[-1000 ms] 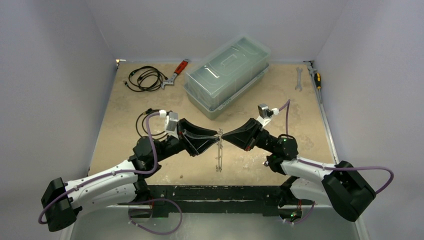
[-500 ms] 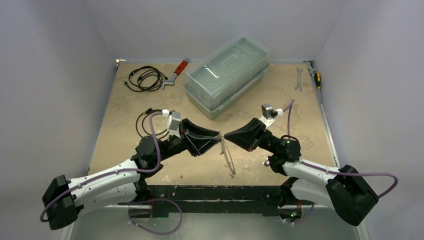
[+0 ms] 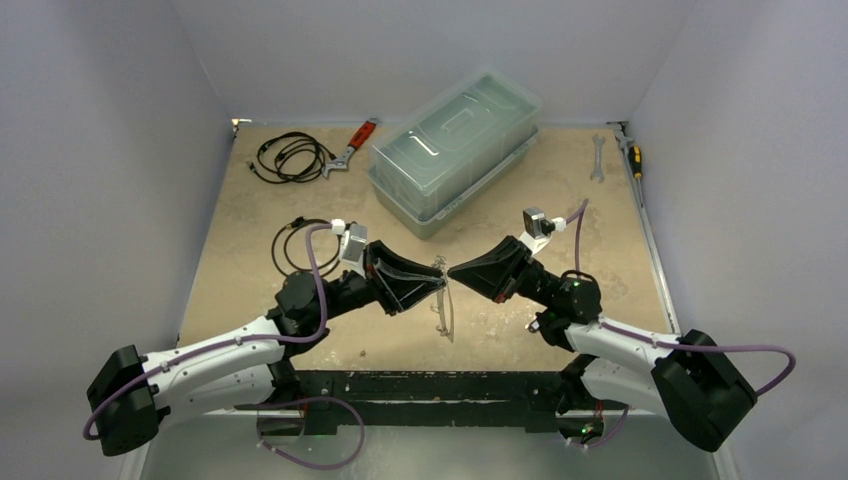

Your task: Put the keys on the keyring

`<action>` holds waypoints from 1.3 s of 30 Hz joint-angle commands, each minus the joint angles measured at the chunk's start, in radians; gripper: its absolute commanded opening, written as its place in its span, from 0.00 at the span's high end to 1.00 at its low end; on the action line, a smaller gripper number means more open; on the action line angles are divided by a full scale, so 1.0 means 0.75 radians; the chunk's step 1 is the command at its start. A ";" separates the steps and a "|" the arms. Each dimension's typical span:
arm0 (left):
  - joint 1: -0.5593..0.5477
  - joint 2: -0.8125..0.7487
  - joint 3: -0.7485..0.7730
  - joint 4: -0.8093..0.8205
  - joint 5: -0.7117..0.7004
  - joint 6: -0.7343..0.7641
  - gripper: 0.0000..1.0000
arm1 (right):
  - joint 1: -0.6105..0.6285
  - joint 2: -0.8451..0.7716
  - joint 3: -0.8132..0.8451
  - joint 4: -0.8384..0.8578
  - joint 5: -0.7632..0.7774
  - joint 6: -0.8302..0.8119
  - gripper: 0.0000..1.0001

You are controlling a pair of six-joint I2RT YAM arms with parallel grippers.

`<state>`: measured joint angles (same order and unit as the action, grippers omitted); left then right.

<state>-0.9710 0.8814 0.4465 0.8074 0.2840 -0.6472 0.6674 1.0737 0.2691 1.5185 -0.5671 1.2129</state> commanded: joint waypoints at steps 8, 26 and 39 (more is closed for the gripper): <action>0.004 0.066 0.007 0.156 0.030 -0.058 0.81 | 0.004 0.008 0.038 0.426 0.038 0.007 1.00; 0.004 -0.086 0.070 -0.182 -0.147 0.054 1.00 | 0.004 -0.068 -0.056 0.298 0.034 -0.032 0.49; 0.004 -0.144 0.296 -0.708 -0.051 0.215 1.00 | 0.004 -0.460 0.104 -0.692 -0.037 -0.632 0.33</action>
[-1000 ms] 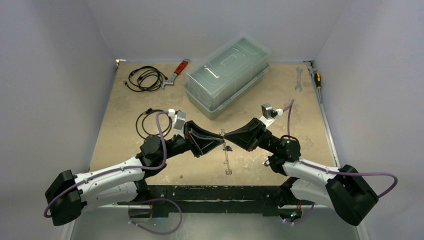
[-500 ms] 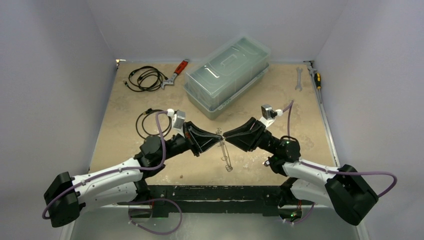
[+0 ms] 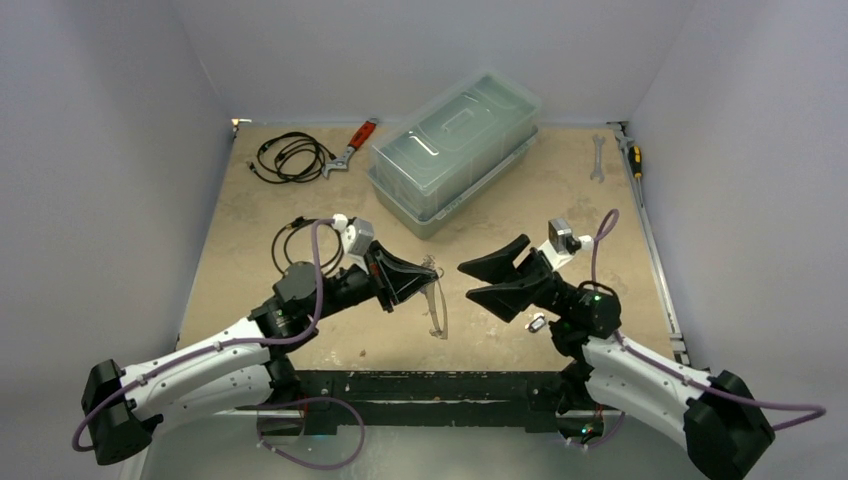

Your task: Put the keys on the keyring

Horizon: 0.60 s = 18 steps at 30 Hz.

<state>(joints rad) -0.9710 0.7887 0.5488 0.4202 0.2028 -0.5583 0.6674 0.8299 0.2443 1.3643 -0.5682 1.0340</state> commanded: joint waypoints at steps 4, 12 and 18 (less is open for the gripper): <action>0.004 -0.023 0.262 -0.395 0.093 0.164 1.00 | 0.003 -0.248 0.231 -0.852 -0.027 -0.694 0.35; 0.004 -0.006 0.403 -0.693 0.159 0.281 1.00 | 0.003 -0.251 0.259 -0.920 -0.217 -0.855 0.43; 0.004 -0.003 0.414 -0.708 0.165 0.288 1.00 | 0.003 -0.158 0.274 -0.886 -0.339 -0.854 0.49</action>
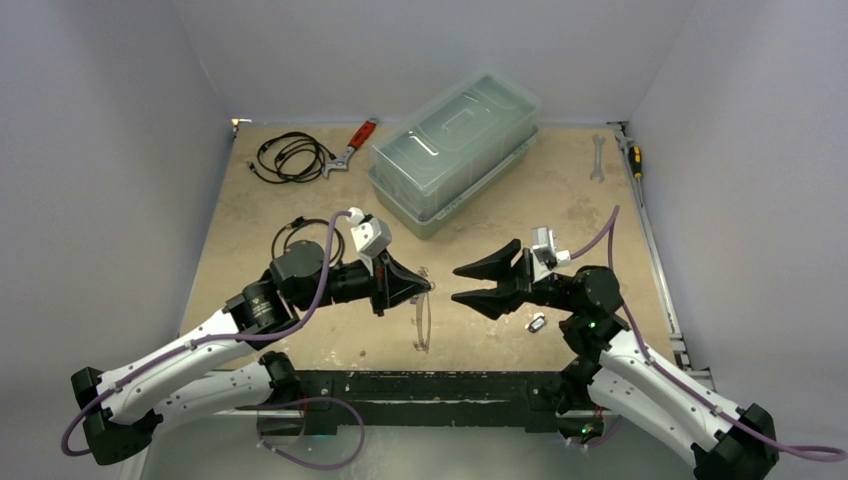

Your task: Put the keys on the keyring

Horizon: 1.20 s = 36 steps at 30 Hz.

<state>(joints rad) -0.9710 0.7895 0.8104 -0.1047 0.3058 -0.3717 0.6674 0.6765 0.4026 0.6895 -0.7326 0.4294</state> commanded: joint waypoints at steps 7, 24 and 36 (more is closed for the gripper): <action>0.004 0.007 0.025 0.049 0.029 0.024 1.00 | 0.006 0.164 0.056 0.132 -0.179 -0.005 0.53; 0.004 0.056 0.001 0.119 0.057 0.005 1.00 | 0.014 0.295 0.079 0.271 -0.227 0.055 0.58; 0.004 0.074 -0.002 0.181 0.066 -0.001 1.00 | 0.021 0.340 0.075 0.326 -0.224 0.084 0.71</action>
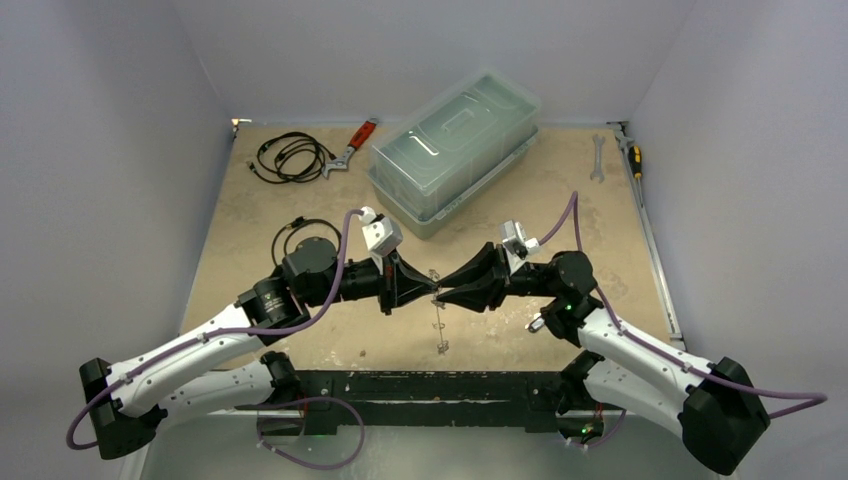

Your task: Put the keys on the keyring

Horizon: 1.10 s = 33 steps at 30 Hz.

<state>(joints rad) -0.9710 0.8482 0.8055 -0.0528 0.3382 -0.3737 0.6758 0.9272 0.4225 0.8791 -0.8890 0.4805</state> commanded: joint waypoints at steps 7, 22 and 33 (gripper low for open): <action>0.004 -0.002 -0.010 0.126 0.024 -0.006 1.00 | 0.011 0.003 0.037 0.088 0.009 0.012 1.00; 0.004 -0.081 0.145 -0.302 -0.144 0.301 0.45 | 0.012 -0.111 0.091 -0.226 0.099 -0.163 1.00; 0.004 -0.161 0.126 -0.550 -0.101 0.715 0.46 | 0.027 -0.087 0.295 -0.728 0.182 -0.468 1.00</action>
<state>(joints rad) -0.9699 0.7280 0.8867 -0.3916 0.2581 0.0227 0.6842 0.8501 0.5690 0.4511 -0.7914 0.2306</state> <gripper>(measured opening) 0.530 0.008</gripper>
